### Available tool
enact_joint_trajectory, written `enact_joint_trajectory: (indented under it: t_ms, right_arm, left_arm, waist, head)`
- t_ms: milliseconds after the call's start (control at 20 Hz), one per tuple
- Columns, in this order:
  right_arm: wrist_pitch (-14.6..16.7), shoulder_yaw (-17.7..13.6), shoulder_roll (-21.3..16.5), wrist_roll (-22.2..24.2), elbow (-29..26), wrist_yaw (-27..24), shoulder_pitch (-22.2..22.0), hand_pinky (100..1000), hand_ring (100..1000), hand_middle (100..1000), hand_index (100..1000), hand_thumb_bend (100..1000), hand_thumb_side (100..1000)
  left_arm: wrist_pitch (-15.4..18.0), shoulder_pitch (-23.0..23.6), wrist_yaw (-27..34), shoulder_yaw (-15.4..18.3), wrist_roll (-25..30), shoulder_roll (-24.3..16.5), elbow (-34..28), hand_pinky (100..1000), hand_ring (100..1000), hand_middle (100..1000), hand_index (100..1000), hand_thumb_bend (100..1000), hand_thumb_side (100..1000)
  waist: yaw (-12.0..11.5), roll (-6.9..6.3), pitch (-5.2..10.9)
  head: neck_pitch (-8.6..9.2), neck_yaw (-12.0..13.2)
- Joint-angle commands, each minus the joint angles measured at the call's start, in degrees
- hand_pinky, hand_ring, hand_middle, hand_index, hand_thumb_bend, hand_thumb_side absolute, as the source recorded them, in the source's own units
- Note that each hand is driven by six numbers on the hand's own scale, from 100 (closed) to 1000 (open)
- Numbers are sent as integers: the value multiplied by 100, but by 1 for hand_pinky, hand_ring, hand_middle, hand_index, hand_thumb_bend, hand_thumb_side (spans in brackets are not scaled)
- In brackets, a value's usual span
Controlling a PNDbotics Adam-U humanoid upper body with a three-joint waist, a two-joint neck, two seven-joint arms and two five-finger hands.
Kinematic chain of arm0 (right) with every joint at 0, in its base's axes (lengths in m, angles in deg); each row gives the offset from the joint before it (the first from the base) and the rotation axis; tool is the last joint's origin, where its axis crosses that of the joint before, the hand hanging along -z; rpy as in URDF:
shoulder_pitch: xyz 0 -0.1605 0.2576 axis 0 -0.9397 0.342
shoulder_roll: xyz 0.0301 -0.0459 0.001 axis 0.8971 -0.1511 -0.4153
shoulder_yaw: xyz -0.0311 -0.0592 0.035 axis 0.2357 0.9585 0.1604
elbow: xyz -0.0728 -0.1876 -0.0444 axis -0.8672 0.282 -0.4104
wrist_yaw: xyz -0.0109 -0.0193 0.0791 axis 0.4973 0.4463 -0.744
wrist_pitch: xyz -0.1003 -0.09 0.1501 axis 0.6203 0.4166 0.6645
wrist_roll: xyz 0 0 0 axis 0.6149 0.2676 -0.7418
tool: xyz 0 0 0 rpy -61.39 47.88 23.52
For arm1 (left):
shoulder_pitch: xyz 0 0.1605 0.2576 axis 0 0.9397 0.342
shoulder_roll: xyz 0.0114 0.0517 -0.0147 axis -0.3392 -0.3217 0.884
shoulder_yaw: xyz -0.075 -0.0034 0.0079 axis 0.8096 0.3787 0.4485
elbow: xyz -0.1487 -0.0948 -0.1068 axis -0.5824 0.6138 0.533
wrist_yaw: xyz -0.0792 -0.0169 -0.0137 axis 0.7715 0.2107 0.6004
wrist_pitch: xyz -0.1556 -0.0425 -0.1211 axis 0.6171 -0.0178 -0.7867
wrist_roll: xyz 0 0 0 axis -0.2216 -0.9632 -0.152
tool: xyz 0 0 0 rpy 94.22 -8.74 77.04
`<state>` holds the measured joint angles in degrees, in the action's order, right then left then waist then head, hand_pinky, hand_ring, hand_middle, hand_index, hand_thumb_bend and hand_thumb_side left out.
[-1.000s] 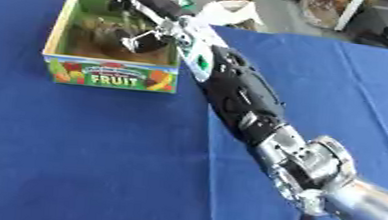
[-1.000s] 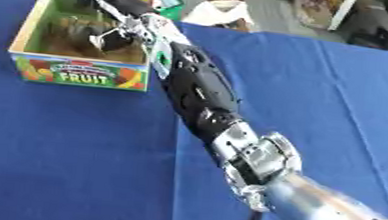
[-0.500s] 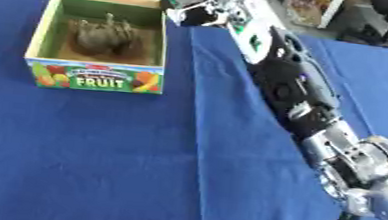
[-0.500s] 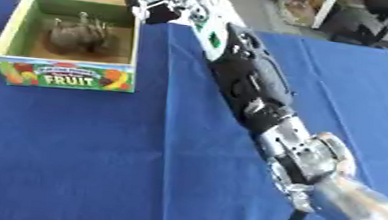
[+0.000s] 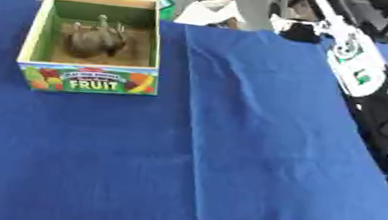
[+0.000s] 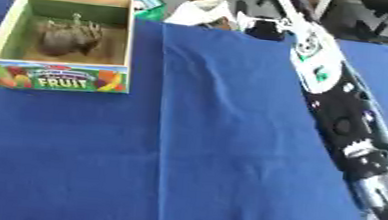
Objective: Pick up objects on the table and place them in the box.
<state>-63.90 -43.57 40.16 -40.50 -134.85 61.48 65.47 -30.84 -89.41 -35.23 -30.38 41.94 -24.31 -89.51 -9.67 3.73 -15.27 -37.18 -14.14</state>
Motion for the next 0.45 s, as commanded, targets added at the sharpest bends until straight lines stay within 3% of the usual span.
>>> enact_joint_trajectory:
  t_ms: [50,250,450]
  right_arm:
    - [-208,-378,-219,-531,-601,-864,-400,572,769,737,809,100,105]
    - [-342,-656,40,-1058,-1203,-1658,-1135,561,759,723,804,100,189]
    - [-403,-846,362,-1341,-1709,-1984,-1628,555,751,713,800,100,223]
  left_arm:
    - [6,-31,-20,100,-89,-133,-89,479,628,578,688,584,496]
    - [3,-17,-15,128,-139,-120,-93,480,629,579,688,584,498]
    - [3,-22,-12,134,-151,-113,-100,480,631,580,688,584,501]
  waist:
    - [61,-19,66]
    - [139,-36,23]
    - [190,-38,-17]
  head:
    - [63,97]
    - [52,135]
    - [22,124]
